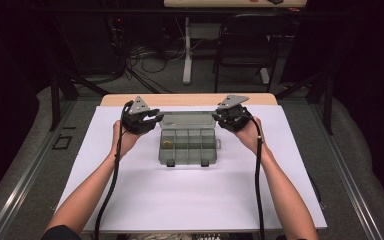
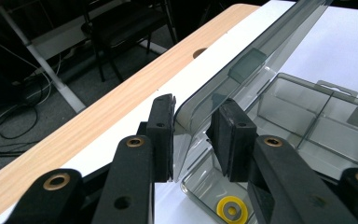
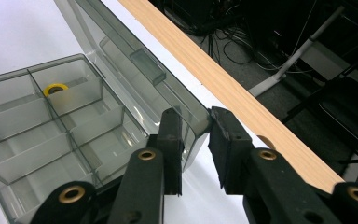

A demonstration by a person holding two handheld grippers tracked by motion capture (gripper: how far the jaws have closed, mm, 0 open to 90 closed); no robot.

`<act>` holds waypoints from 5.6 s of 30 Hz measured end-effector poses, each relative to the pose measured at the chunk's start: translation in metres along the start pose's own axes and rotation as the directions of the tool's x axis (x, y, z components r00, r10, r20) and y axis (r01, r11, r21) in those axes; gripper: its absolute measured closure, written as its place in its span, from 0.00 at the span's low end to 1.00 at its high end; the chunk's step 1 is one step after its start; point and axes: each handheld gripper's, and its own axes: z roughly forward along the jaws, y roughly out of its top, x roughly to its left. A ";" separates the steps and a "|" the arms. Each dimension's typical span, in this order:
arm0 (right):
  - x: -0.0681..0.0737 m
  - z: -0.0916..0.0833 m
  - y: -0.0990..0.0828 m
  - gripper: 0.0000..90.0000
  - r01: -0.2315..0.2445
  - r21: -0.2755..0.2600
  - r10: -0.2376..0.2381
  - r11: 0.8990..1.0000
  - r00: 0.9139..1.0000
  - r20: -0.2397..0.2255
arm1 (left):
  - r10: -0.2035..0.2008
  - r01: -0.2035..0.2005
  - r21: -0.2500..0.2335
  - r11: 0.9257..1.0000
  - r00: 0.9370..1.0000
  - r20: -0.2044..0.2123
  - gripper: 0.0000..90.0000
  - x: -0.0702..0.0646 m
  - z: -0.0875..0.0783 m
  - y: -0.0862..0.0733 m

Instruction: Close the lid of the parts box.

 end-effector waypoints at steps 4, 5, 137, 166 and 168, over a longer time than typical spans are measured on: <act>0.001 -0.001 -0.001 0.82 -0.002 -0.002 0.002 1.000 1.000 -0.004 | 0.003 -0.003 0.010 1.000 1.000 0.000 0.77 -0.002 -0.001 -0.001; 0.001 -0.001 -0.001 0.82 0.000 -0.001 0.000 1.000 1.000 -0.006 | 0.007 -0.007 0.011 1.000 1.000 -0.002 0.77 -0.002 -0.002 -0.001; 0.065 0.001 -0.063 1.00 -0.042 0.038 0.047 0.998 0.989 -0.142 | -0.025 0.017 0.094 0.995 0.996 0.089 0.97 -0.058 -0.002 -0.067; 0.070 0.014 -0.064 1.00 -0.038 0.134 0.060 0.990 0.985 -0.164 | -0.029 0.017 0.129 0.992 0.995 0.094 1.00 -0.066 0.001 -0.074; 0.067 0.014 -0.066 1.00 -0.063 0.126 0.086 0.990 0.980 -0.181 | -0.029 0.017 0.125 0.992 0.995 0.098 1.00 -0.066 0.000 -0.074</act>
